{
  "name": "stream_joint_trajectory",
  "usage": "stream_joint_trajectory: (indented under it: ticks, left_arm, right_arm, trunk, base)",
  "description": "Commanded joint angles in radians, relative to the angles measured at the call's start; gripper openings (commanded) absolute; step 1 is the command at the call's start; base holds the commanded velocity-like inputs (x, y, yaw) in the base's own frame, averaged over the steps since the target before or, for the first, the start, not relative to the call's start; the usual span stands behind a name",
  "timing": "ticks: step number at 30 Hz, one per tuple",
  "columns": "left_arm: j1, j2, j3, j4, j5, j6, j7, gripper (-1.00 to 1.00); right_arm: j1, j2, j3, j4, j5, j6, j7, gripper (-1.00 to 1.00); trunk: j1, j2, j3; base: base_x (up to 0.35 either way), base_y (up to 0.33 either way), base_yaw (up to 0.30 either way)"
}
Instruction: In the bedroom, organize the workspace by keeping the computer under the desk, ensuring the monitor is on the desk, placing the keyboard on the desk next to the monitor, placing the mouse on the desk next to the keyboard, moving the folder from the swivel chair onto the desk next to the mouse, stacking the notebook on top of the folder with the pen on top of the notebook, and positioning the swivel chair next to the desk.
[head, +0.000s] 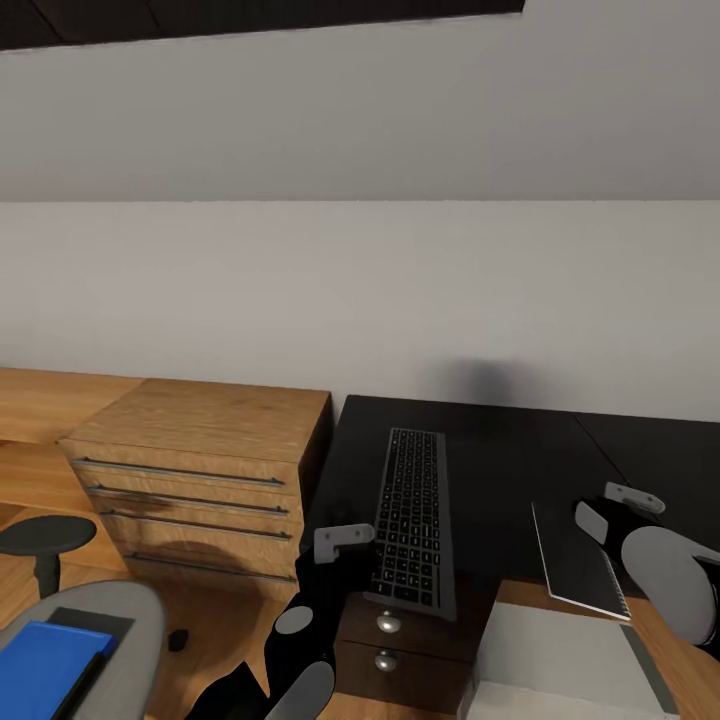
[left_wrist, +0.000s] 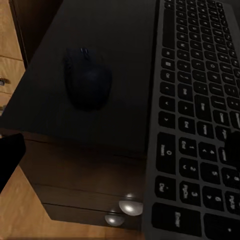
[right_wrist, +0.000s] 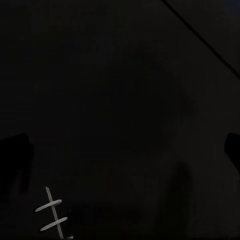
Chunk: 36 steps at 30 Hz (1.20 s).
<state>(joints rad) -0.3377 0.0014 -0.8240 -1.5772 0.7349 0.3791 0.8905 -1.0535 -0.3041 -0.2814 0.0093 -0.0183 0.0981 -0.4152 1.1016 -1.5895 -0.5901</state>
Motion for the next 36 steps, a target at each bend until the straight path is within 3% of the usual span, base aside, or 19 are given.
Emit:
stream_joint_trajectory:
  ticks: [1,10,21,31,36]
  left_arm:
    - [-0.001,0.0,-0.001,-0.001,0.004,0.004,0.007,1.0]
    - [-0.001,0.0,0.003,0.0,0.004,0.005,0.008,1.0]
    - [-0.002,0.002,0.007,0.0,0.004,0.004,0.008,1.0]
    - [-0.001,0.0,0.006,0.0,0.003,0.004,0.008,1.0]
    - [-0.001,0.0,0.006,0.0,0.003,0.004,0.008,1.0]
  right_arm:
    - [0.0,0.001,-0.014,0.006,-0.009,0.012,0.0,1.0]
    - [0.0,0.002,-0.014,0.006,-0.009,0.011,0.0,1.0]
    - [0.0,0.003,-0.014,0.003,-0.011,-0.027,0.012,1.0]
    - [0.0,0.056,-0.016,-0.044,-0.009,-0.057,0.015,1.0]
    - [0.0,0.061,-0.016,-0.05,-0.01,-0.058,0.015,1.0]
  trunk:
    - [0.0,0.0,-0.001]
    - [0.0,0.0,-0.001]
    - [-0.042,0.077,0.033]
    - [-0.08,0.147,0.065]
    - [-0.1,0.182,0.08]
  base:
    - [-0.003,0.001,0.0]
    - [-0.001,0.0,0.0]
    - [0.0,0.0,0.0]
    - [0.0,0.0,0.0]
    - [0.0,0.0,0.0]
